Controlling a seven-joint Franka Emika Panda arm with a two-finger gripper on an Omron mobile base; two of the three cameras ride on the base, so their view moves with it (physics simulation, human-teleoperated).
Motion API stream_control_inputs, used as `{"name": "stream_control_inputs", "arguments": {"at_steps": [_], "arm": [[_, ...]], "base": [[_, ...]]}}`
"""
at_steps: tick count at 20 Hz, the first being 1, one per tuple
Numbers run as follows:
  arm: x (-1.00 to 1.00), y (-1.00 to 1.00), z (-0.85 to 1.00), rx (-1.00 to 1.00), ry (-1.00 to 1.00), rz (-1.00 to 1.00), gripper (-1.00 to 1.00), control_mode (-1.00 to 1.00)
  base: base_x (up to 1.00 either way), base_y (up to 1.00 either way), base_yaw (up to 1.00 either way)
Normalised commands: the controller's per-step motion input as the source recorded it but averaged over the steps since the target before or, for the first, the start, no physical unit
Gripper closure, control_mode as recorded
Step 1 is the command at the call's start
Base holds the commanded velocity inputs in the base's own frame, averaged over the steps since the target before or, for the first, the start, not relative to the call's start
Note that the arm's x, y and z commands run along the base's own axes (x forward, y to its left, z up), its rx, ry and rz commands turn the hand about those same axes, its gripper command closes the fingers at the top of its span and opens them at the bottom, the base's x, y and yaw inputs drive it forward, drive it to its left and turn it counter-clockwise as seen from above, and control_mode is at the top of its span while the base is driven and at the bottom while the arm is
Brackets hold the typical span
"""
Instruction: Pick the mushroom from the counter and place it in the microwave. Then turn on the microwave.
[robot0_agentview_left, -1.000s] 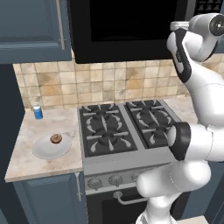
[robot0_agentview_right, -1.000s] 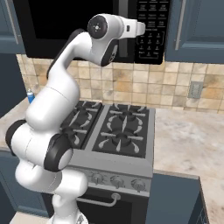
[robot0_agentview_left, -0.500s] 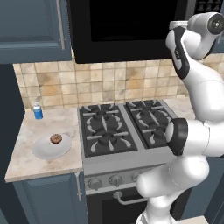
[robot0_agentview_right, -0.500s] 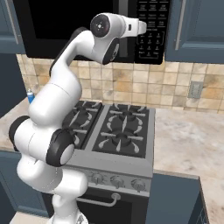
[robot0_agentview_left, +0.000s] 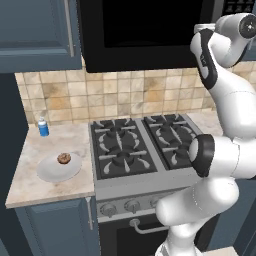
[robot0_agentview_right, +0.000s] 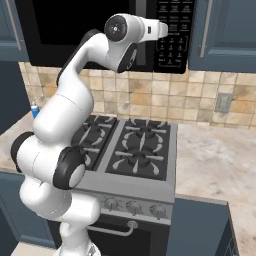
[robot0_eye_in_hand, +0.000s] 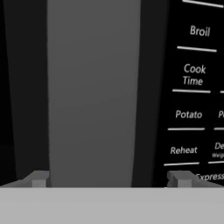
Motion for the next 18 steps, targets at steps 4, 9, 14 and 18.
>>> {"name": "stream_control_inputs", "arguments": {"at_steps": [4,9,14,18], "arm": [[0.00,0.00,0.00,0.00,0.00,0.00,1.00,-1.00],[0.00,0.00,0.00,0.00,0.00,0.00,1.00,-1.00],[0.00,0.00,0.00,0.00,0.00,0.00,1.00,-1.00],[0.00,0.00,0.00,0.00,0.00,0.00,1.00,-1.00]], "base": [[0.00,0.00,0.00],[0.00,0.00,0.00],[0.00,0.00,0.00],[0.00,0.00,0.00]]}}
